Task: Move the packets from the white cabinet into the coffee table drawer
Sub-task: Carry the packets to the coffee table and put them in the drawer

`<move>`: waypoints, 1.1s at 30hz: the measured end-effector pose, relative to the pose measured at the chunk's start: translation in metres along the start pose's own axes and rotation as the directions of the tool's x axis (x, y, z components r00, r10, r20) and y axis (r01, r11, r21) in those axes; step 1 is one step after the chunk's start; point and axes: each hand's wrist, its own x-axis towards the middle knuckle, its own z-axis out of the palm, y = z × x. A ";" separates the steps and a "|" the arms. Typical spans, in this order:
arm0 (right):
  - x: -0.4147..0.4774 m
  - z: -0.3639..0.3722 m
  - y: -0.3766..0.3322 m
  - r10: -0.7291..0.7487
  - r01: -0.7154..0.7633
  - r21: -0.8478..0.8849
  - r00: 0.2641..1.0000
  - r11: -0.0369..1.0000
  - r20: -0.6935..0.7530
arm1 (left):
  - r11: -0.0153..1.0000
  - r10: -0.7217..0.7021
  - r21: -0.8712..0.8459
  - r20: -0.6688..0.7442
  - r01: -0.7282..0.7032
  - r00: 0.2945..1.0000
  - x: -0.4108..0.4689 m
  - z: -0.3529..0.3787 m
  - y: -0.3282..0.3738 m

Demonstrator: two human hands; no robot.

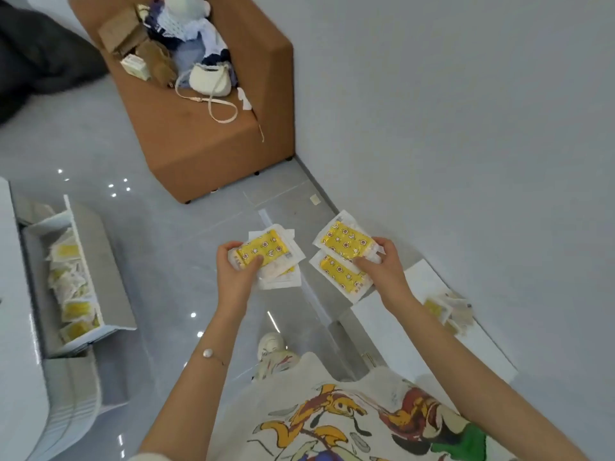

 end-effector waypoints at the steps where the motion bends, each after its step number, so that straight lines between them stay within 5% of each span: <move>1: 0.004 0.012 -0.005 0.000 0.000 -0.013 1.000 1.000 0.017 | 1.000 -0.009 -0.017 -0.023 0.009 1.000 0.005 -0.011 0.001; 14: 0.079 0.227 -0.104 -0.080 0.102 -0.065 0.957 0.993 0.278 | 0.989 -0.025 -0.143 -0.332 -0.024 0.943 0.126 -0.167 0.051; 27: 0.212 0.339 -0.190 -0.046 0.137 -0.155 0.876 0.978 0.481 | 0.949 -0.112 -0.309 -0.501 -0.057 0.858 0.238 -0.173 0.078; 33: 0.262 0.390 -0.224 0.004 0.144 -0.197 0.796 0.970 0.605 | 0.933 -0.188 -0.354 -0.615 -0.056 0.766 0.270 -0.172 0.095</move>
